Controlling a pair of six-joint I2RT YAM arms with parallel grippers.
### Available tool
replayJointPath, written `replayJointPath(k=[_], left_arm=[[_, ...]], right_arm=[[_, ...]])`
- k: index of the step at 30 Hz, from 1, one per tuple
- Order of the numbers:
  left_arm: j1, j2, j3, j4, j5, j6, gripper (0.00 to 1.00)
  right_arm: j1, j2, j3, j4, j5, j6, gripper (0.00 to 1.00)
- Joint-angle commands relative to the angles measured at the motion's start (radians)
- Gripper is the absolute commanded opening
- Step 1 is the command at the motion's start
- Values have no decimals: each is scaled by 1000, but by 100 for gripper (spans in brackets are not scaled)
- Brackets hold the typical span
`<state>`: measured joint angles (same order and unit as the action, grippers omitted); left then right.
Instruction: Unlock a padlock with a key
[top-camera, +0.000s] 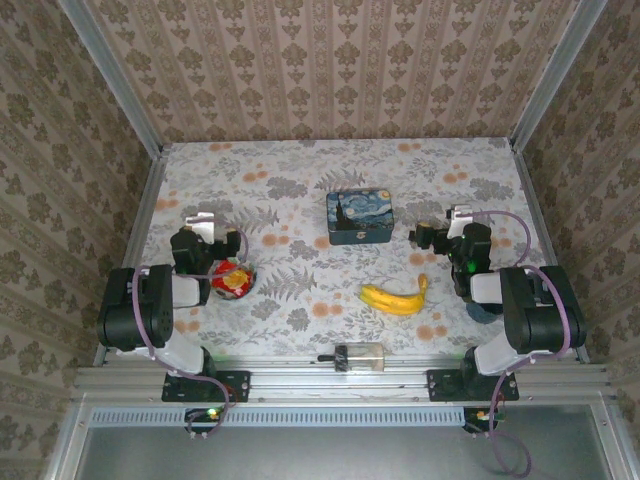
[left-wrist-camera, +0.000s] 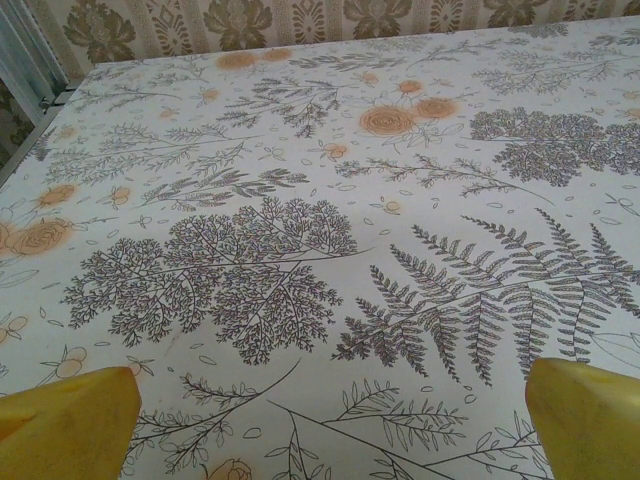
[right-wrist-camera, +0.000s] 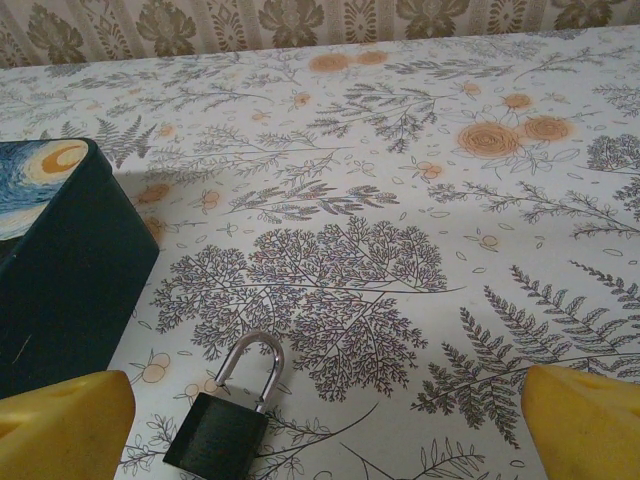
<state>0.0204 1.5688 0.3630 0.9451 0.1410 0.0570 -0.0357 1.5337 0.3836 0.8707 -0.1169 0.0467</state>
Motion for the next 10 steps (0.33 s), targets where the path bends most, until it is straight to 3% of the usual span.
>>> replayJointPath(k=[1,10], left_arm=[[-3,-12,21,-9,-6,18,100],[-2,-12,21,-8,-10,18,100]], right_arm=[[7,-7,18,-9,11,-24,100],[9,-7,18,-10,16,-24,100]])
